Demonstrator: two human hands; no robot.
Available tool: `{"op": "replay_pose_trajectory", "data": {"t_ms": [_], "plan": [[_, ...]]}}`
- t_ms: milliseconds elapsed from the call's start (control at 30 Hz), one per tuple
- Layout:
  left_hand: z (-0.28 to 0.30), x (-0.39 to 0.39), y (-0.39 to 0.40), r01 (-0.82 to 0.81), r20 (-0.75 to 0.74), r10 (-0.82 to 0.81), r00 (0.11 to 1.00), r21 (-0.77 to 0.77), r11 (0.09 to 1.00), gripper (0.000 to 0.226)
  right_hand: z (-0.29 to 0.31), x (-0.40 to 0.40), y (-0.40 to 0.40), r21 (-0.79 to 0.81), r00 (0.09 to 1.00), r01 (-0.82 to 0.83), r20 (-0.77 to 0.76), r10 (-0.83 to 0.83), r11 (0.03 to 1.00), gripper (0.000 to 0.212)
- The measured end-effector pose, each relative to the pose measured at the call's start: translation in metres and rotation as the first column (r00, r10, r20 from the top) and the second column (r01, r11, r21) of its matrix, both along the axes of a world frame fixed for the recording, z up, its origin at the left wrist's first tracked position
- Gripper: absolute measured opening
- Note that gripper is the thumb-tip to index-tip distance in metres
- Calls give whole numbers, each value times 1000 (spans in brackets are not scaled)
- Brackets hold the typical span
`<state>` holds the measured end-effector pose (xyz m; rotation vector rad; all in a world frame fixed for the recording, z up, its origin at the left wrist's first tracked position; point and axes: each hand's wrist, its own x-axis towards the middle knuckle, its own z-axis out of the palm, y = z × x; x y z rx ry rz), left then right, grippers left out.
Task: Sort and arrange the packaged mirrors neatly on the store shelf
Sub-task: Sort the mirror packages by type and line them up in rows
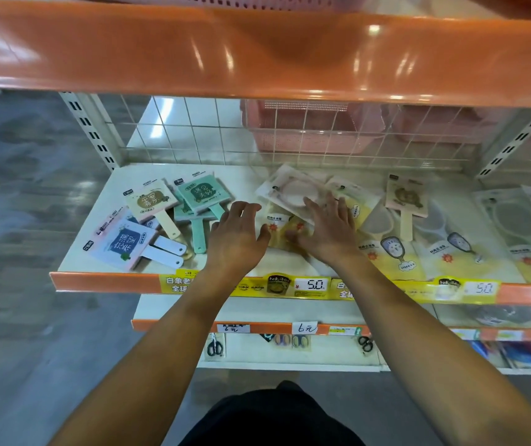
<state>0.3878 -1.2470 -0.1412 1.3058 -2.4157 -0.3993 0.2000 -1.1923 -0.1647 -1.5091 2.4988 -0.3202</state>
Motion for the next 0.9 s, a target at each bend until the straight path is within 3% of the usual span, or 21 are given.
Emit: {"op": "replay_pose_trajectory", "data": {"t_ms": [567, 900], "plan": [[-3, -16, 7, 3, -23, -3, 1000, -7, 1000, 42, 3, -7, 12, 9, 991, -8, -134, 9, 1000, 82], [-5, -17, 9, -15, -41, 14, 999, -18, 1000, 41, 1, -4, 3, -2, 1000, 11, -29, -11, 1000, 73]]}}
